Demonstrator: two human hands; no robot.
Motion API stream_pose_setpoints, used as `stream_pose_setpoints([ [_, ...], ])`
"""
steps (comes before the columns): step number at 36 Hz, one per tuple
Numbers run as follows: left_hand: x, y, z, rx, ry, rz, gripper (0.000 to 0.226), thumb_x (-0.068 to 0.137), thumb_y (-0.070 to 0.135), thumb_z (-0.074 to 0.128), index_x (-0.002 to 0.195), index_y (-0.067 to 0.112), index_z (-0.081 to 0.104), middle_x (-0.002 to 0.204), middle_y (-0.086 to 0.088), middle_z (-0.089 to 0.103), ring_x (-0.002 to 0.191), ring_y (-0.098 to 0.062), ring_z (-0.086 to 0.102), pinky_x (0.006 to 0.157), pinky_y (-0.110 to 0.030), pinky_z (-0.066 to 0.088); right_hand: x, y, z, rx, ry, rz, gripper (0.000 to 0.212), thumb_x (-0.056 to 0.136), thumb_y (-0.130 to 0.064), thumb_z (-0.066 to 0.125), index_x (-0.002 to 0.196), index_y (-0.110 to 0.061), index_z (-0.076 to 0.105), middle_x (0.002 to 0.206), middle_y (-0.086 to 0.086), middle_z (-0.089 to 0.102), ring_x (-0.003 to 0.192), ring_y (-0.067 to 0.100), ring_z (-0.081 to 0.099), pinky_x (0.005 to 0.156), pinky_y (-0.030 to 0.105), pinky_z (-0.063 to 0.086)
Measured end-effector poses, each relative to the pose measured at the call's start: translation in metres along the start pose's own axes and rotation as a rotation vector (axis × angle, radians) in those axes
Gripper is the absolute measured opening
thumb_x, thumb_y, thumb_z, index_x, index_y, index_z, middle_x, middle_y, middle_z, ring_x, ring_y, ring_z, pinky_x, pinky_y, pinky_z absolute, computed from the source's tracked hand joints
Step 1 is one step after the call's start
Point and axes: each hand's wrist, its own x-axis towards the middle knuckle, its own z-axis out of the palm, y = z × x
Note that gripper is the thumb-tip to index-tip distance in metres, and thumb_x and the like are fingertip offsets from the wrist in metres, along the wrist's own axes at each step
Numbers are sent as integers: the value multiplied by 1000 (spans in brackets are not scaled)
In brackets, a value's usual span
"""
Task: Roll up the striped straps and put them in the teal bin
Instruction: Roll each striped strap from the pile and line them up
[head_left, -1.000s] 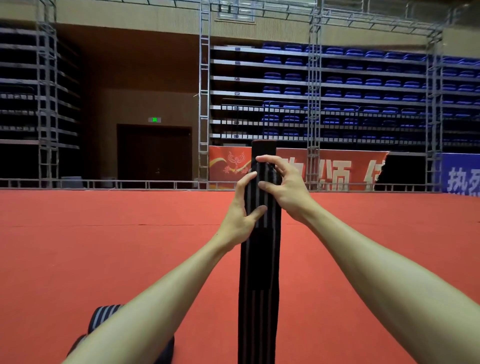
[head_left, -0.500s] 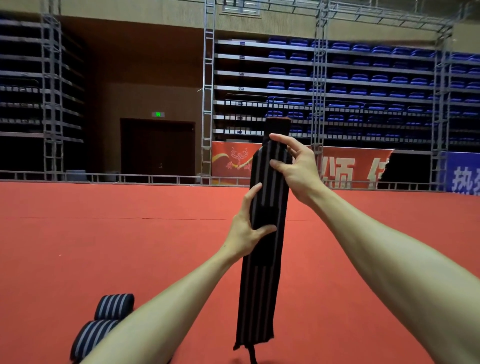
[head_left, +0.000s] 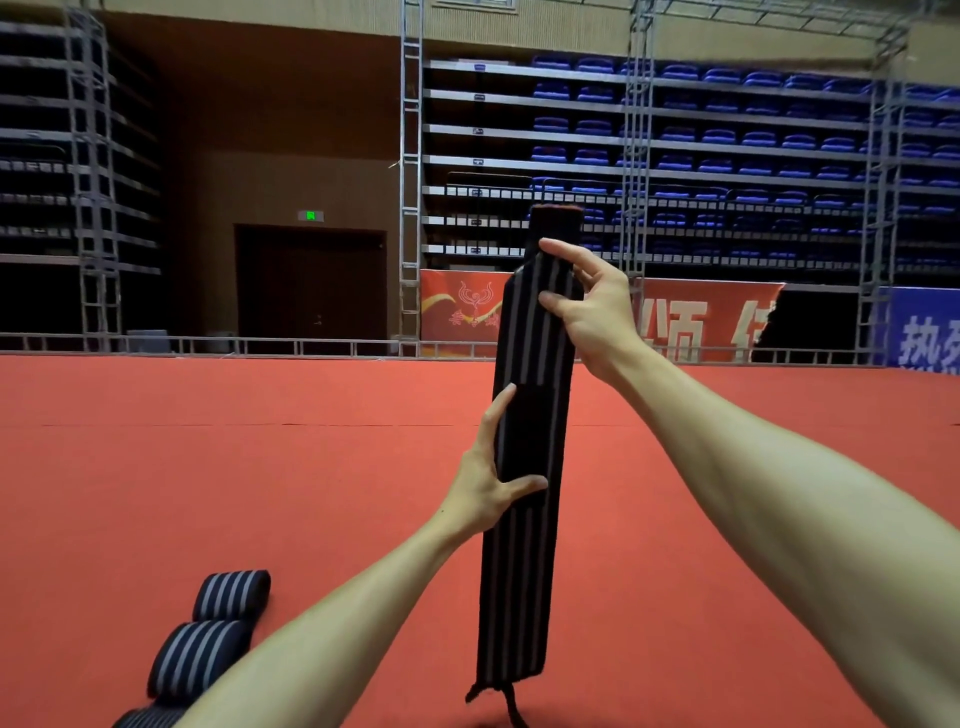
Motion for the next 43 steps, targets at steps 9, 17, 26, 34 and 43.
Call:
stream_pose_setpoints([
  [9,-30,-22,1,46,-233,-74,108,86,-3,71,147,52,1,157,27,2,136,24,10,102,3,22,3,4,-3,2,56,1,58,85,14,63,113,-37,68,126,0,64,124,16,58,104,42,51],
  [17,-32,-32,3,51,-201,-121,107,84,-3,74,145,54,7,147,39,9,129,33,12,104,3,18,2,4,-1,-16,59,4,55,85,15,63,122,-25,67,125,-1,65,121,13,60,104,39,51],
  [26,-40,-37,5,39,-201,-160,105,86,3,74,146,57,6,145,45,7,129,32,11,103,3,18,-2,8,2,-26,52,8,55,85,15,62,122,-25,67,123,-3,66,120,12,60,103,36,52],
  [34,-44,-35,8,43,-232,-185,101,90,-1,68,145,54,4,142,42,8,120,38,15,96,7,21,-2,10,2,-37,54,7,54,85,16,62,122,-24,67,123,-4,66,119,11,60,102,34,52],
  [43,-55,-42,12,82,-310,-219,99,91,-3,65,145,52,2,131,42,20,102,44,27,88,9,26,0,3,-1,-53,88,-3,54,85,15,63,123,-24,67,124,-1,66,119,11,60,103,32,51],
])
